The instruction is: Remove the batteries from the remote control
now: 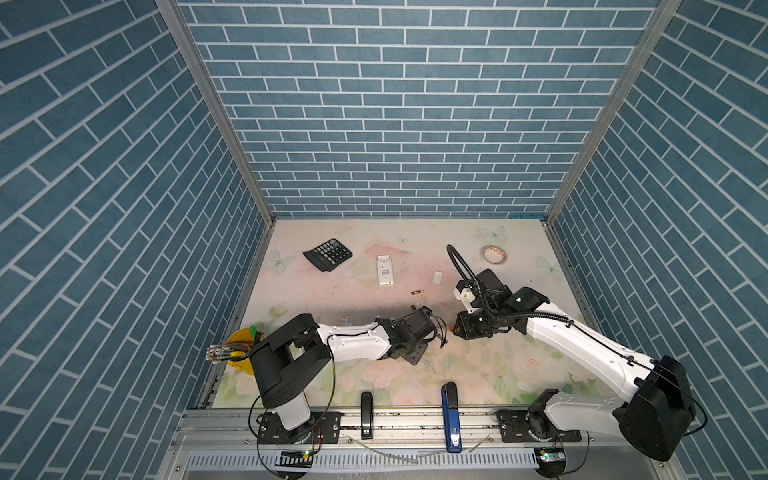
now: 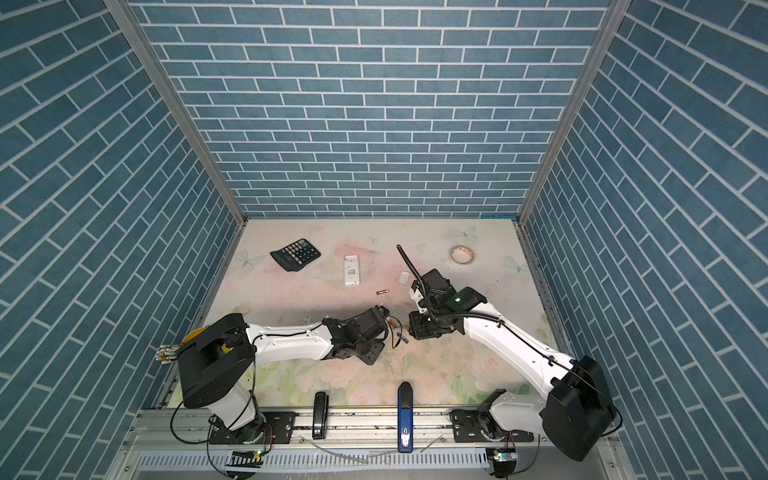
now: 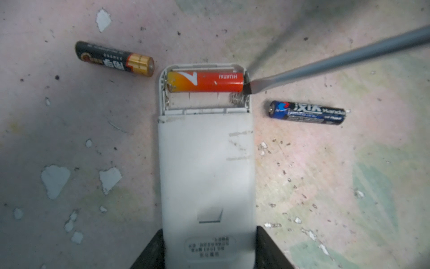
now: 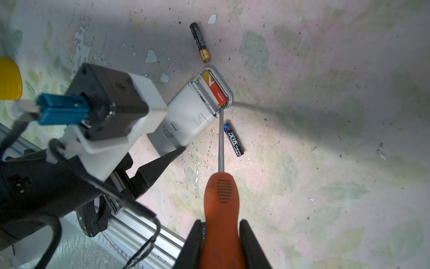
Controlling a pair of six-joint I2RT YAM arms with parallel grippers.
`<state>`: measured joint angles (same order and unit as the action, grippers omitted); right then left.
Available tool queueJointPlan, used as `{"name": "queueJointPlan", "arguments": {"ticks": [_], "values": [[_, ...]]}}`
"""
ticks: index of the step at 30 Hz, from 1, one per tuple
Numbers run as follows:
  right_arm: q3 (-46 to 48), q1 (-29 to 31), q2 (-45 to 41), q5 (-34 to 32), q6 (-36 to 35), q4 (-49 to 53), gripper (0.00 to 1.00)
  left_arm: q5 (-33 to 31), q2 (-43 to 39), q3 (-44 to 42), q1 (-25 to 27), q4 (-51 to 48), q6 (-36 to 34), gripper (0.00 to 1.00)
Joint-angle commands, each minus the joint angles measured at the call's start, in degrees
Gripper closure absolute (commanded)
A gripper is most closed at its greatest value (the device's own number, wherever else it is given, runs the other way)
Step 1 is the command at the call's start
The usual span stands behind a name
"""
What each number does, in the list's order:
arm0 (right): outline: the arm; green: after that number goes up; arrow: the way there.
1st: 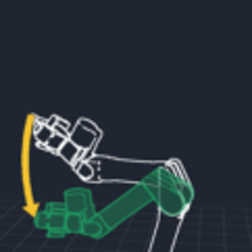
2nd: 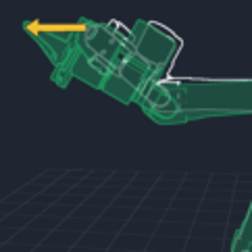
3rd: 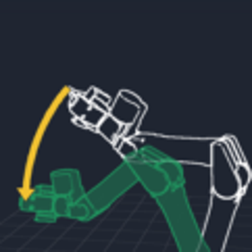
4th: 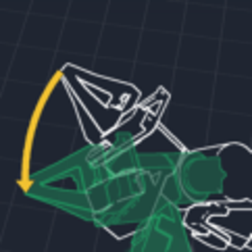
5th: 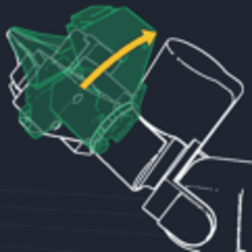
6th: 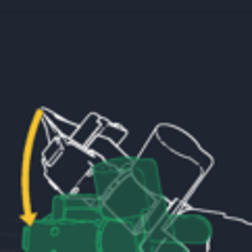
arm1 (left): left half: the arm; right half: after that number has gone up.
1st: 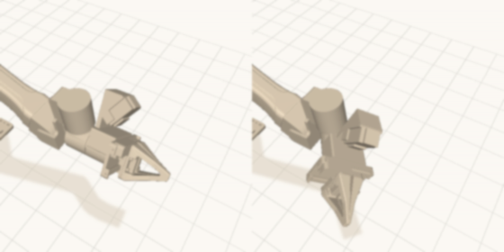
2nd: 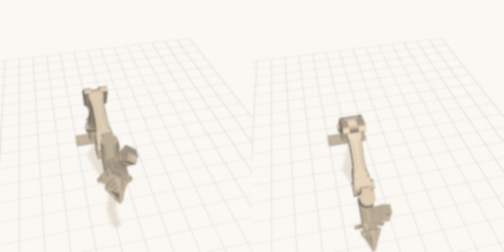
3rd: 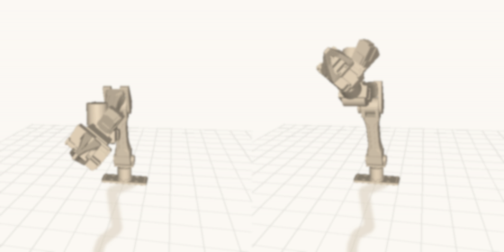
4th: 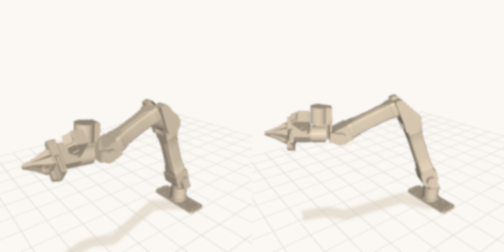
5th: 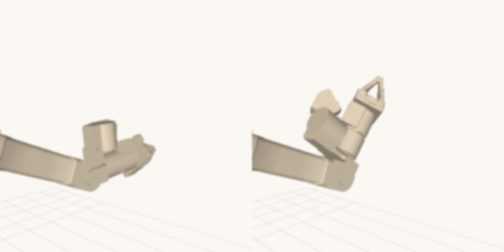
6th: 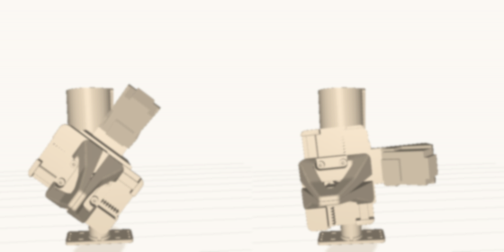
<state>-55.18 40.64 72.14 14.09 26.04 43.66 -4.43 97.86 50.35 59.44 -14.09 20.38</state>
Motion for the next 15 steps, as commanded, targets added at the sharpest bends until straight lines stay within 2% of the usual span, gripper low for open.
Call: {"name": "queueJointPlan", "arguments": {"ticks": [1,15], "values": [[-5.2,2.0,-1.3,7.7,-6.3,-23.0,1.0,4.1,6.7,-4.0,1.5,-4.9,-5.2,0.76],[-7.0,2.0,-1.9,6.7,-6.3,-23.5,1.0,4.1,6.9,-3.9,2.0,-4.8,-4.9,0.76]]}}
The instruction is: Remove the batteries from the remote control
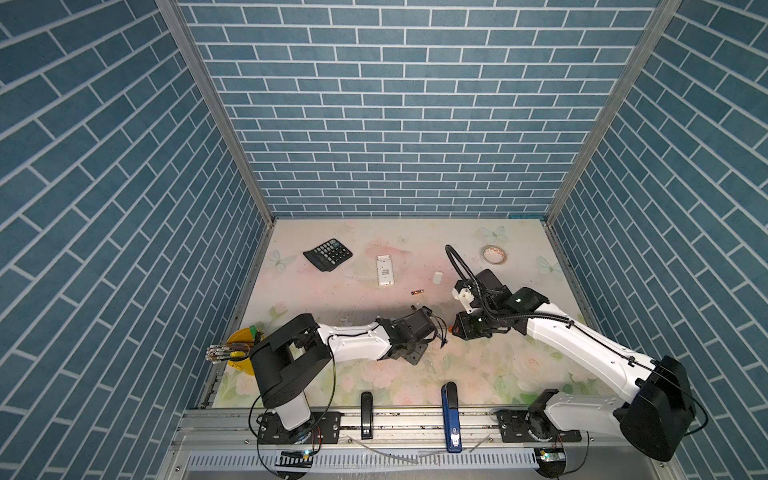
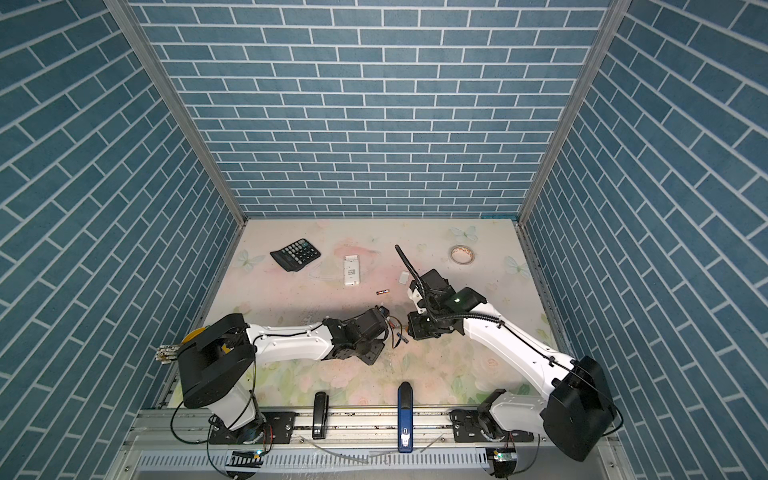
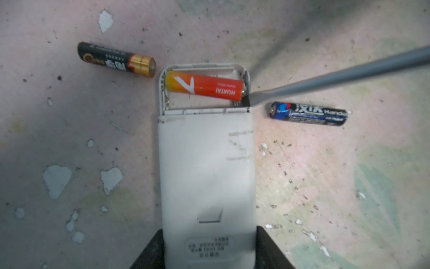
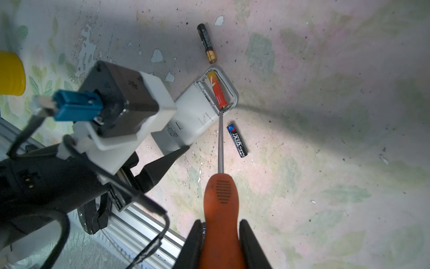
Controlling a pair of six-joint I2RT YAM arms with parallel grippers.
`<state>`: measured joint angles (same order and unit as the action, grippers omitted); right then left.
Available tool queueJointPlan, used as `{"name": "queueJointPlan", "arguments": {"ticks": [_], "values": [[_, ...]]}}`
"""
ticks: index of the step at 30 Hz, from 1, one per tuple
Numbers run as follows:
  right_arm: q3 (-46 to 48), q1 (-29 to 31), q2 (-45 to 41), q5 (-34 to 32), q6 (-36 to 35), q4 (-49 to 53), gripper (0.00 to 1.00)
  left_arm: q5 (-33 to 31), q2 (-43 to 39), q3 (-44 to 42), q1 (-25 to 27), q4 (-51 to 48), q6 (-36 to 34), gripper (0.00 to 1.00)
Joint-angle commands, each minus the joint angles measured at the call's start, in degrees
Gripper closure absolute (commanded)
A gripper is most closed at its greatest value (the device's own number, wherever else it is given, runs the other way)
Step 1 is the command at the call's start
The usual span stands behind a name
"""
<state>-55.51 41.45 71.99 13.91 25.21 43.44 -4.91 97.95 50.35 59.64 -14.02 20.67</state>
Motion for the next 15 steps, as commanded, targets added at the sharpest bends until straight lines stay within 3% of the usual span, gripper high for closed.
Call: {"name": "queueJointPlan", "arguments": {"ticks": [1,15], "values": [[-6.8,1.2,-1.7,6.9,-5.4,-23.3,1.0,4.6,6.9,-3.9,1.8,-4.9,-5.3,0.76],[-8.0,1.2,-1.8,3.7,-6.5,-22.3,1.0,4.4,6.8,-4.2,1.9,-4.9,-5.0,0.76]]}}
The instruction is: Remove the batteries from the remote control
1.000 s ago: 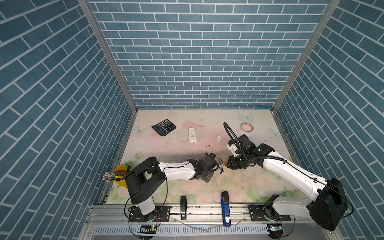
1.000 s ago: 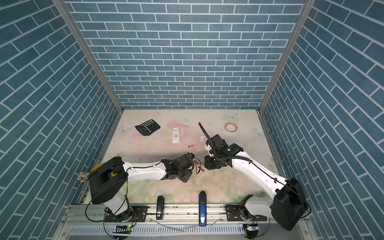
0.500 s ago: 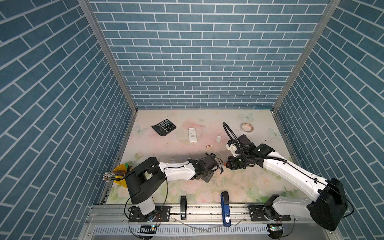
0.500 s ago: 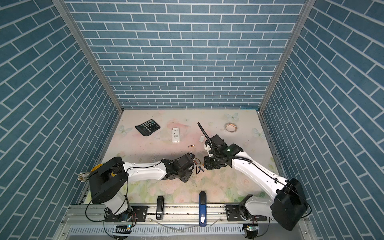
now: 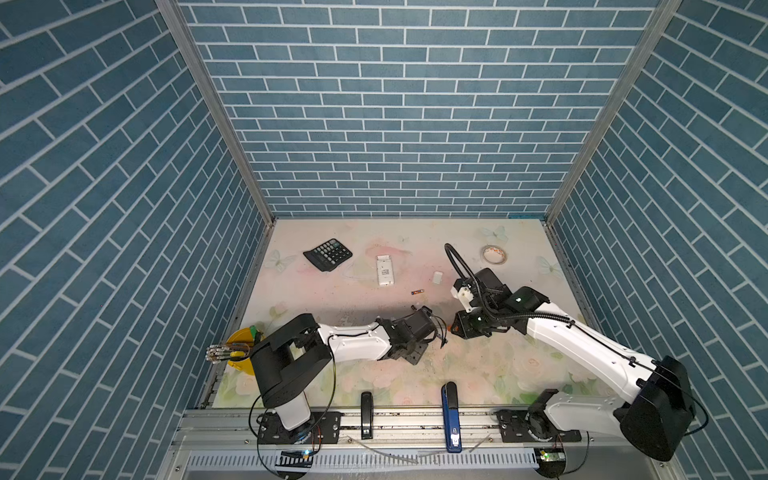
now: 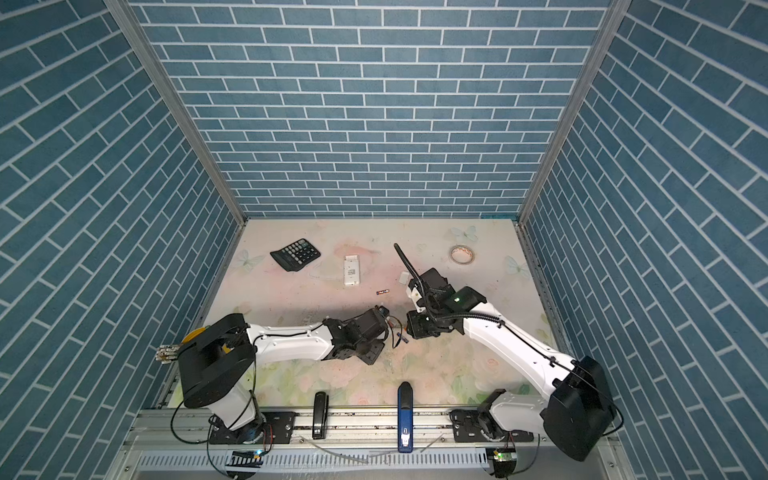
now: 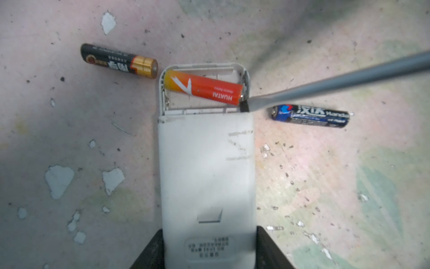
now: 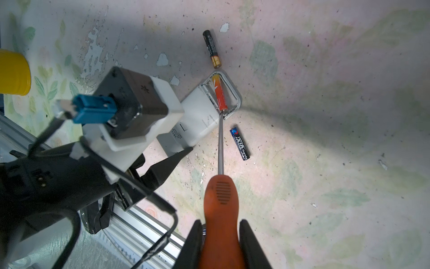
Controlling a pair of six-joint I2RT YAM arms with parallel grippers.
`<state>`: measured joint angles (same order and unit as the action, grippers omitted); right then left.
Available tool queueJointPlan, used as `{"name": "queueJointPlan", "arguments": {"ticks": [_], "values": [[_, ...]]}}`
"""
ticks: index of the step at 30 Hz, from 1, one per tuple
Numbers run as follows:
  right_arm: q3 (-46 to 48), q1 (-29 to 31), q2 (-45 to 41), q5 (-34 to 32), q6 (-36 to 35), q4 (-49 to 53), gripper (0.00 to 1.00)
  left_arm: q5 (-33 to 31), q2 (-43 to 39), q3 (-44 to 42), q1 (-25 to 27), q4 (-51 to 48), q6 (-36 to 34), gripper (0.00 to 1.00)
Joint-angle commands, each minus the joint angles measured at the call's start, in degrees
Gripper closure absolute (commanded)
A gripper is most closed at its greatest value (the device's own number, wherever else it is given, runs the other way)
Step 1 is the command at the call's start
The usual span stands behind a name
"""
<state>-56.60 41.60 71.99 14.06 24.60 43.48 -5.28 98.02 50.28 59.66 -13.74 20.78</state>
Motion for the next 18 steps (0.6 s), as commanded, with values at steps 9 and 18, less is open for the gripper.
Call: {"name": "queueJointPlan", "arguments": {"ticks": [9,18], "values": [[-7.8,0.5,-1.8,1.1,-7.8,-19.2,1.0,4.3,6.5,-4.4,2.0,-5.3,-4.6,0.76],[-5.7,-2.7,-2.8,-1.4,-7.8,-14.6,1.0,2.8,6.4,-3.9,1.9,-6.3,-4.6,0.75]]}}
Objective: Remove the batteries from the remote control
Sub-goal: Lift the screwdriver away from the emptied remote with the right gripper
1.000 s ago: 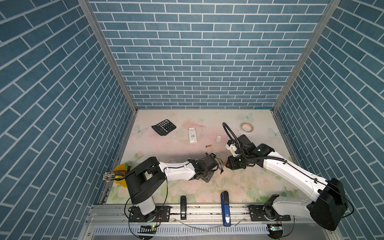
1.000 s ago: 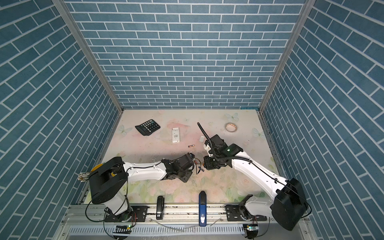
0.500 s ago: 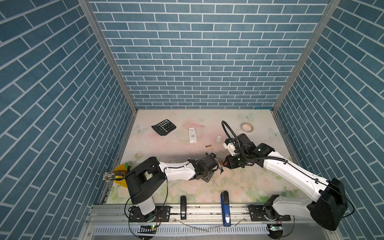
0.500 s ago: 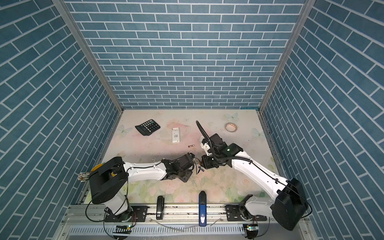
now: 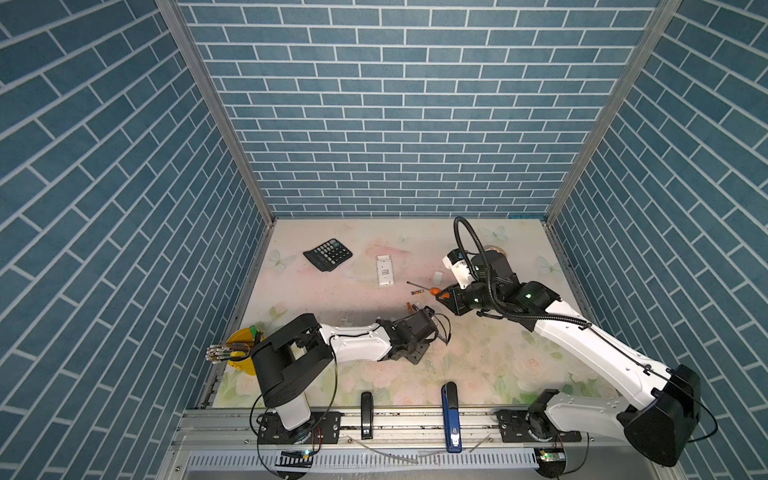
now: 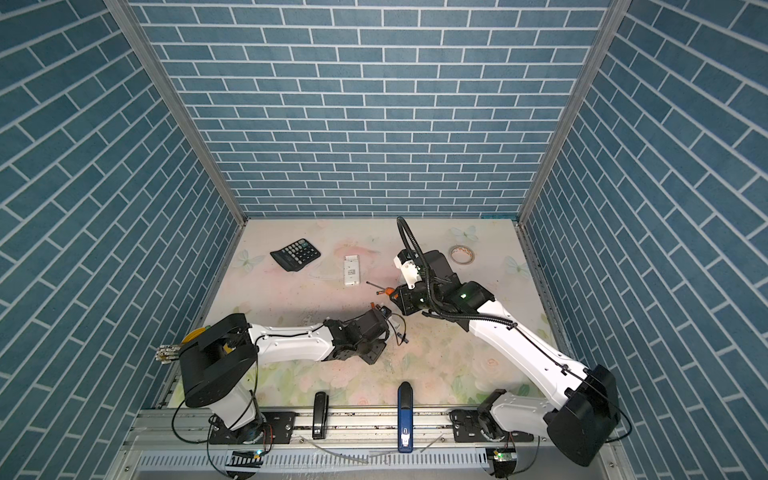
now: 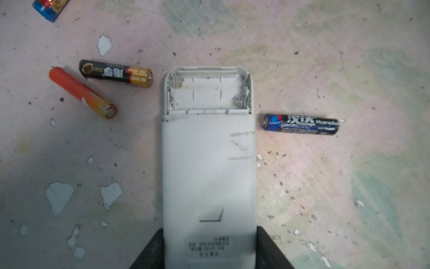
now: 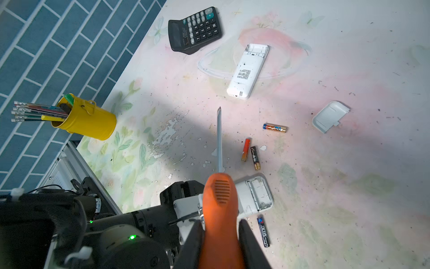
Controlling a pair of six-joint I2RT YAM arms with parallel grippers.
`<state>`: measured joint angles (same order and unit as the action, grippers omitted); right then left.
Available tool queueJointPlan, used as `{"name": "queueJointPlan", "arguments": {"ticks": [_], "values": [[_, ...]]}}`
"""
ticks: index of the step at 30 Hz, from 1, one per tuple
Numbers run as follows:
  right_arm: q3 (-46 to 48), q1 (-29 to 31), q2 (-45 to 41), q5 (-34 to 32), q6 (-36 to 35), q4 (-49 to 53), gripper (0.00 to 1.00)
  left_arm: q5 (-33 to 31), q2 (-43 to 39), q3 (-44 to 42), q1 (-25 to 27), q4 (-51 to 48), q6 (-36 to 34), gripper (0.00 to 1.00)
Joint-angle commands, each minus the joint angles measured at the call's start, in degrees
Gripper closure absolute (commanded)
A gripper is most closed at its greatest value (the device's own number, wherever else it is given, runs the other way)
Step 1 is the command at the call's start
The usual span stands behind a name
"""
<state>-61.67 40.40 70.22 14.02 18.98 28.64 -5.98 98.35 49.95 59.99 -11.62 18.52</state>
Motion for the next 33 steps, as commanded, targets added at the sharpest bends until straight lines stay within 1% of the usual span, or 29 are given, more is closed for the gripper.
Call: {"name": "queueJointPlan", "arguments": {"ticks": [1,8,13,17,20,26,33], "values": [[-0.4,-2.1,-1.0,-1.8,-1.9,0.5,1.0,3.3,6.0,-3.3,1.6,-8.6,-2.3,0.75],[1.4,-6.0,1.2,-7.9,0.9,2.7,1.0,2.7,5.5,-2.1,1.3,-9.8,-1.5,0.67],[4.3,-6.9,3.1,-14.0,2.1,-1.1,1.0,2.7,5.2,-0.7,0.5,-10.2,-0.4,0.61],[6.8,-8.5,5.2,-17.0,4.2,-6.5,1.0,2.4,5.1,0.5,-0.5,-9.9,0.4,0.55],[8.9,-9.8,6.6,-17.6,5.4,-10.9,1.0,2.3,5.0,1.5,-1.2,-9.8,0.6,0.52],[10.8,-11.2,10.5,-19.3,5.0,-16.2,1.0,2.0,4.3,2.7,-2.1,-9.8,0.5,0.45],[12.9,-13.6,15.0,-18.8,4.8,-21.9,1.0,1.7,2.7,3.3,-3.3,-9.5,1.5,0.4]]}}
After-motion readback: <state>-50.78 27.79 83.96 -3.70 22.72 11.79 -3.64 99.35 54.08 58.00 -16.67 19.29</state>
